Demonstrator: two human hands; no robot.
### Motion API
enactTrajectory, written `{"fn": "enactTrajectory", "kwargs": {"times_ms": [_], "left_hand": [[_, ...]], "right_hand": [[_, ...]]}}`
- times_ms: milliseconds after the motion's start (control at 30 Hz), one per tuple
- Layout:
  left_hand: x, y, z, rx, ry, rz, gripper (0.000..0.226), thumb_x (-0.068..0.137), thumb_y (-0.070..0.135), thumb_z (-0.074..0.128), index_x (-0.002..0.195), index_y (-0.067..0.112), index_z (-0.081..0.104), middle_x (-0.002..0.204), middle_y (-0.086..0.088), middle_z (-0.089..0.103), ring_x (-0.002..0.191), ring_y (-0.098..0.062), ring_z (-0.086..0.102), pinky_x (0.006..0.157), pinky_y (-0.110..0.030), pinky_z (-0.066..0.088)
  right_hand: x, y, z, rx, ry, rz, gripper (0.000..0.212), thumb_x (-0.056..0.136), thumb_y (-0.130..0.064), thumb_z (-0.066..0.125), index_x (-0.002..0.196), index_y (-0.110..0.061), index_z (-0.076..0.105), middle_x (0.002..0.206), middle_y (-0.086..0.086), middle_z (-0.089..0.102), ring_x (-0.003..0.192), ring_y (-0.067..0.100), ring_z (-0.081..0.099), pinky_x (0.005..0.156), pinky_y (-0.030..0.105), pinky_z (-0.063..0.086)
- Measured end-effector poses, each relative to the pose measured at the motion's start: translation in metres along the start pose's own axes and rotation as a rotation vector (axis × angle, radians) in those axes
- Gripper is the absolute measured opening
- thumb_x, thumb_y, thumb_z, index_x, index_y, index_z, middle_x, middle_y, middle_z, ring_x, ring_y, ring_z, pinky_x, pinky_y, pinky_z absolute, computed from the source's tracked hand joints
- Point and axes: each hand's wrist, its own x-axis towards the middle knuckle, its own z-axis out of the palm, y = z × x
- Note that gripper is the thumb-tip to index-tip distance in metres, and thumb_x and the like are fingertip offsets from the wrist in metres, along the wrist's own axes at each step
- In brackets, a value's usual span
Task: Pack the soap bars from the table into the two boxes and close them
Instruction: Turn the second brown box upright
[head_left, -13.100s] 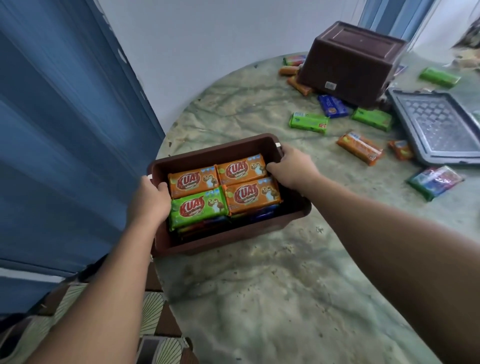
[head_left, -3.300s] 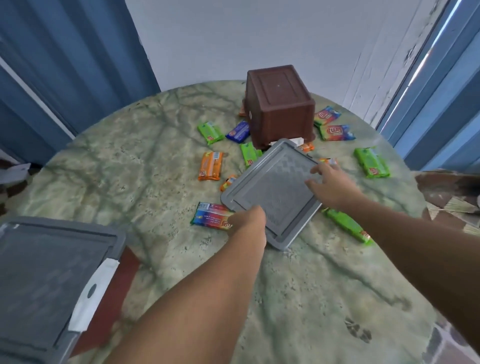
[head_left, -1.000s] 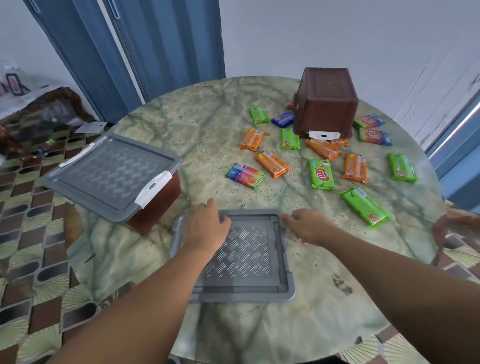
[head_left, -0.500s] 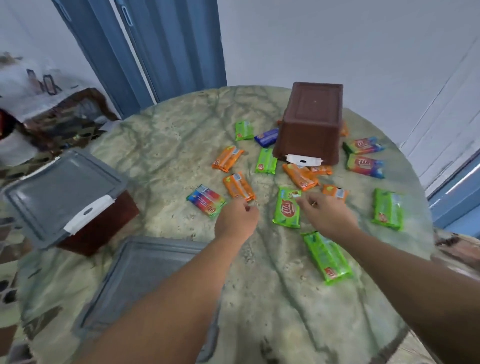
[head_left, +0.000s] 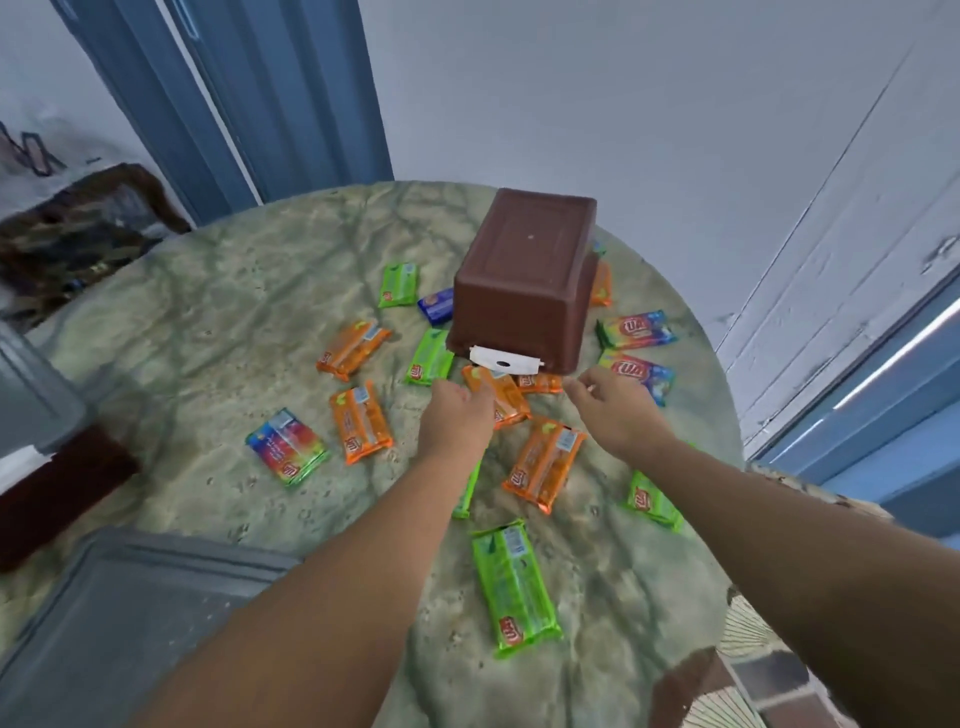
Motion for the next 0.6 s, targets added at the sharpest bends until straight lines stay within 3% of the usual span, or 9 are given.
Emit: {"fn": "enactTrajectory", "kwargs": {"times_ms": [100, 233, 300, 433, 500, 600], "left_hand": [[0.016, 0.024, 0.018, -0.092, 0.008, -0.02, 0.045, 0.097, 0.05, 0.055, 0.114, 0.008, 0.053, 0.113, -0.015, 0.065, 0.107, -0.036, 0.06, 0.094, -0.043, 0.048], [0.032, 0.058, 0.043, -0.207, 0.045, -0.058, 0.054, 0.098, 0.051, 0.055, 0.125, 0.005, 0.051, 0.123, -0.014, 0.064, 0.116, -0.037, 0.06, 0.092, -0.04, 0.046], [0.041, 0.077, 0.054, -0.256, 0.069, -0.129, 0.063, 0.098, 0.056, 0.052, 0.134, 0.004, 0.043, 0.133, -0.016, 0.057, 0.12, -0.038, 0.056, 0.096, -0.043, 0.043], [0.072, 0.114, 0.073, -0.368, 0.223, -0.324, 0.092, 0.091, 0.069, 0.053, 0.15, 0.005, 0.026, 0.151, -0.02, 0.037, 0.131, -0.04, 0.046, 0.107, -0.051, 0.038], [0.084, 0.129, 0.083, -0.399, 0.309, -0.414, 0.095, 0.088, 0.071, 0.056, 0.149, 0.005, 0.025, 0.151, -0.022, 0.035, 0.133, -0.041, 0.042, 0.108, -0.052, 0.036], [0.091, 0.149, 0.097, -0.398, 0.342, -0.459, 0.085, 0.095, 0.062, 0.056, 0.146, 0.002, 0.026, 0.151, -0.022, 0.034, 0.135, -0.04, 0.04, 0.107, -0.046, 0.036]], "right_hand": [[0.019, 0.003, -0.014, 0.016, 0.035, 0.002, 0.03, 0.104, -0.052, 0.046, 0.102, -0.025, 0.059, 0.088, -0.001, 0.062, 0.092, 0.026, 0.056, 0.076, 0.035, 0.038], [0.053, 0.015, -0.032, 0.071, 0.055, 0.018, 0.033, 0.103, -0.054, 0.046, 0.101, -0.025, 0.059, 0.087, 0.002, 0.065, 0.09, 0.027, 0.062, 0.078, 0.036, 0.044], [0.075, 0.023, -0.041, 0.113, 0.051, 0.01, 0.032, 0.102, -0.055, 0.046, 0.098, -0.027, 0.059, 0.085, 0.002, 0.067, 0.089, 0.028, 0.066, 0.08, 0.038, 0.049], [0.127, 0.027, -0.069, 0.091, 0.025, -0.05, 0.028, 0.104, -0.052, 0.044, 0.1, -0.028, 0.058, 0.089, 0.0, 0.067, 0.09, 0.026, 0.064, 0.077, 0.036, 0.043], [0.153, 0.024, -0.085, 0.077, 0.02, -0.107, 0.032, 0.104, -0.052, 0.043, 0.103, -0.024, 0.058, 0.095, 0.001, 0.067, 0.088, 0.024, 0.065, 0.075, 0.036, 0.046], [0.188, 0.019, -0.105, 0.065, -0.01, -0.168, 0.032, 0.105, -0.05, 0.045, 0.106, -0.022, 0.06, 0.089, -0.006, 0.063, 0.078, 0.006, 0.056, 0.062, 0.026, 0.037]]}}
